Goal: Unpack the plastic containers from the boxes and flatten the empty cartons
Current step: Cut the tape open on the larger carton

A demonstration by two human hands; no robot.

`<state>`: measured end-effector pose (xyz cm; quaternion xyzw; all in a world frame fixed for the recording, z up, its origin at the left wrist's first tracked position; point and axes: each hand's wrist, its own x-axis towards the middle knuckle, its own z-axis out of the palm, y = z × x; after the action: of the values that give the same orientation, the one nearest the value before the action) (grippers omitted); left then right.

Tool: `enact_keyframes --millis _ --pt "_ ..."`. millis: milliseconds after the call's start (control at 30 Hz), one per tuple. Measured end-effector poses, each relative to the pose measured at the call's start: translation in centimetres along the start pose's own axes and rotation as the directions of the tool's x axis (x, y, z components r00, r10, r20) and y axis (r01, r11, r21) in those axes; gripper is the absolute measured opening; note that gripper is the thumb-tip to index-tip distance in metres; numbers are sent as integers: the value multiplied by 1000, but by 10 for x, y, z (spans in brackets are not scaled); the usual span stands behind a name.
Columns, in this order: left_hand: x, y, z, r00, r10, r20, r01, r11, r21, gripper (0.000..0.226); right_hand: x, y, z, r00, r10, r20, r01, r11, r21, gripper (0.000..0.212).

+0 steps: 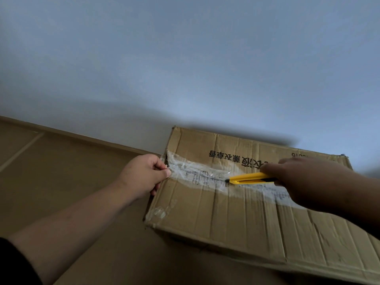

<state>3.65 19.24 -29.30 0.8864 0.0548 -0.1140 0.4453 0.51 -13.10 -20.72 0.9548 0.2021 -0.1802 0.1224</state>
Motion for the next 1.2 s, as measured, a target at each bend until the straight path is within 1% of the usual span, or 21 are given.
enact_keyframes --millis 200,333,433,500,600,700,867,1000,1067,1133,1200 --pt "1 0 5 998 -25 -55 28 998 59 9 -20 17 13 998 36 -46 -36 999 -1 34" --pt "0 19 11 995 -36 -92 61 955 289 18 -32 27 22 998 47 -47 -46 999 4 31" --pt "1 29 15 997 -5 -74 41 865 500 38 -40 33 25 998 43 -50 -43 999 5 32" --pt "0 32 19 998 7 -56 26 826 563 45 -46 37 26 997 46 -64 -46 999 3 34" --pt "-2 35 25 999 -5 -34 24 811 585 48 -54 43 28 997 53 -62 -55 998 -23 38" --pt "-2 36 28 1000 -4 -19 15 787 617 44 -64 52 34 995 77 -59 -80 996 -41 42" --pt "0 32 29 999 41 -32 -12 779 627 42 -91 85 44 987 161 -3 -161 982 -100 41" --pt "0 31 30 999 47 -14 -27 774 633 40 -110 99 51 980 200 10 -198 976 -94 39" --pt "3 28 31 998 62 -6 -45 782 621 40 -114 104 53 980 200 11 -198 976 -85 41" --pt "8 21 30 997 71 -14 -50 811 583 41 -116 112 53 979 203 8 -201 975 -93 41" --pt "15 10 29 994 105 -21 -76 828 555 44 -119 123 51 977 215 9 -213 971 -106 41"
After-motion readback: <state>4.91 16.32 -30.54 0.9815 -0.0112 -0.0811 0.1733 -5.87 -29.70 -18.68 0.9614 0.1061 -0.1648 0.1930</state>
